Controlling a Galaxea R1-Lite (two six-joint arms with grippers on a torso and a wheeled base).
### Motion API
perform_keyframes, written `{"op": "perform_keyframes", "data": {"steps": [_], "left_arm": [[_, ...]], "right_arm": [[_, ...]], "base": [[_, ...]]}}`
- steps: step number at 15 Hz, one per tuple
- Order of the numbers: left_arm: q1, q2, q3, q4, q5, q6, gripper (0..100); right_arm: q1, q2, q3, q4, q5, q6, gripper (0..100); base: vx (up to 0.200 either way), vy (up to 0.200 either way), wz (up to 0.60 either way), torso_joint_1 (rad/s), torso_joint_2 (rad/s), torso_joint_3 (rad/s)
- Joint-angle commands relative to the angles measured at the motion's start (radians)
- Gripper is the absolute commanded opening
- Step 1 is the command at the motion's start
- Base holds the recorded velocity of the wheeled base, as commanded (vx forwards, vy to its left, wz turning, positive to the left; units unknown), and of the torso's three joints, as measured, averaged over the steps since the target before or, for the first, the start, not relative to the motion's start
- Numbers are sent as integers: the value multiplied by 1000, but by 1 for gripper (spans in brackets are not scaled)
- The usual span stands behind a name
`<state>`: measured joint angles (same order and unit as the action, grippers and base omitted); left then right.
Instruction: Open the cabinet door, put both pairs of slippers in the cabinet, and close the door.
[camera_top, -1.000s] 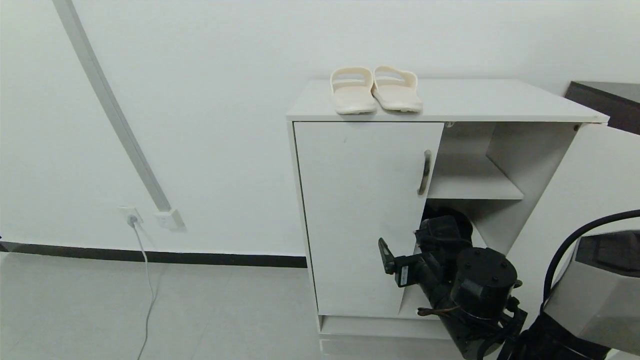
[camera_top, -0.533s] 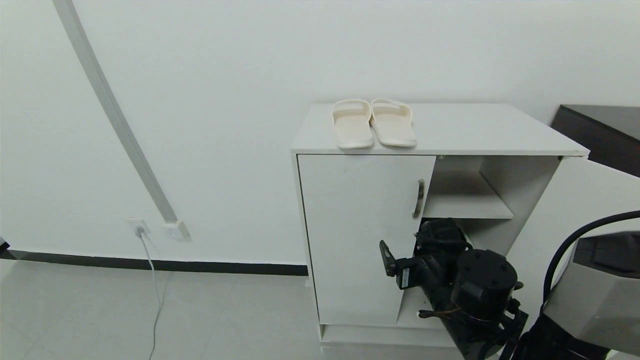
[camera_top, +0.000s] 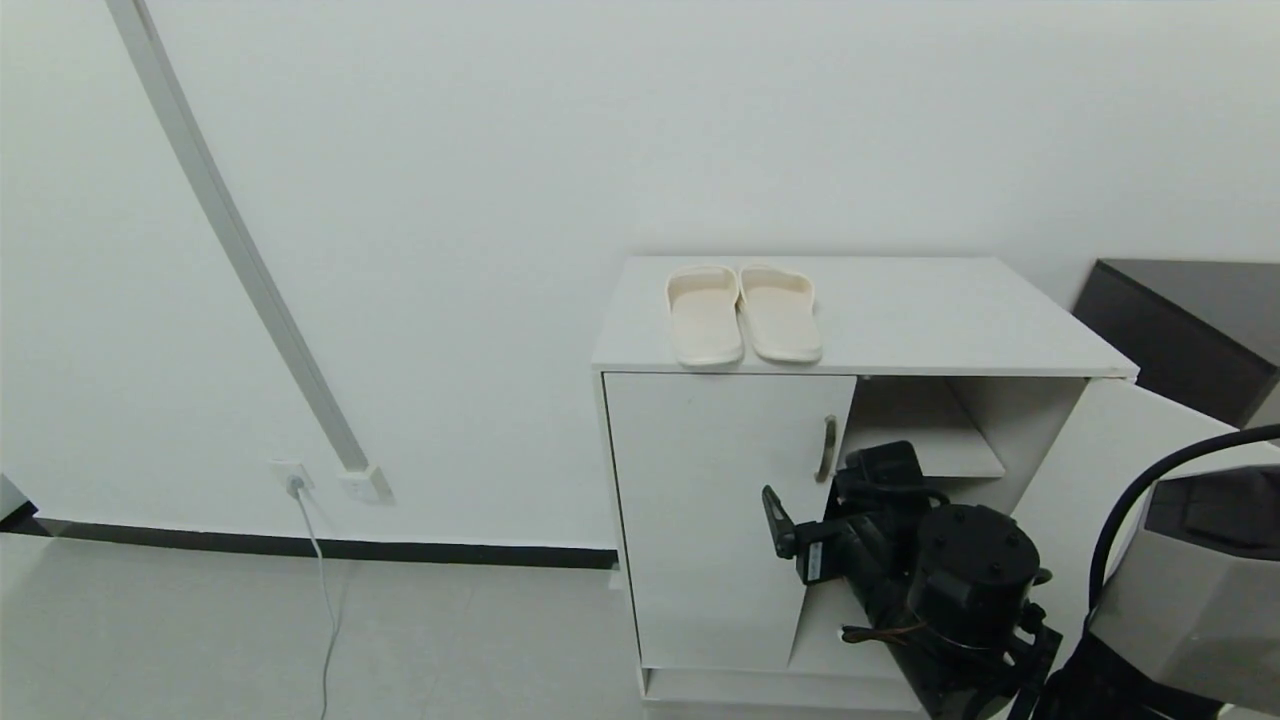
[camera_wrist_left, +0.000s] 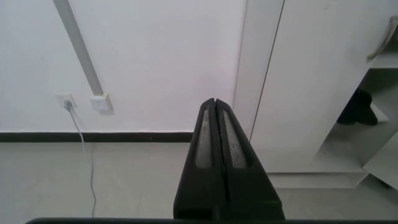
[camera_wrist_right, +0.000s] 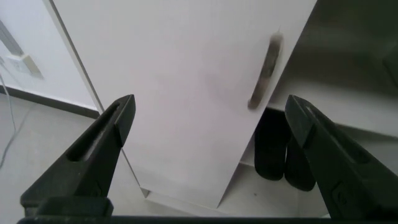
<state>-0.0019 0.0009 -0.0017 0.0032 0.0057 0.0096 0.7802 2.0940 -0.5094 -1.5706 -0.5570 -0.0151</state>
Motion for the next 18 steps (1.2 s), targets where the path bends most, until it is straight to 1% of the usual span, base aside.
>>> {"op": "perform_keyframes", "data": {"steps": [1,9,16,18], "left_arm": [[0,1,0,0,0,0,0],[0,1,0,0,0,0,0],[0,1,0,0,0,0,0],[-1,1,0,0,0,0,0]], "right_arm": [[-1,-2,5,0,-1,0,100],[1,1,28,0,0,-11,100],[-1,3,29,0,11,-9,100],[-7,3,25,0,23,-5,100]], "base": [[0,0,0,227,-549,-320],[0,0,0,249,-573,-328],[0,0,0,177,-392,-210],[0,0,0,76,-190,-102]]}}
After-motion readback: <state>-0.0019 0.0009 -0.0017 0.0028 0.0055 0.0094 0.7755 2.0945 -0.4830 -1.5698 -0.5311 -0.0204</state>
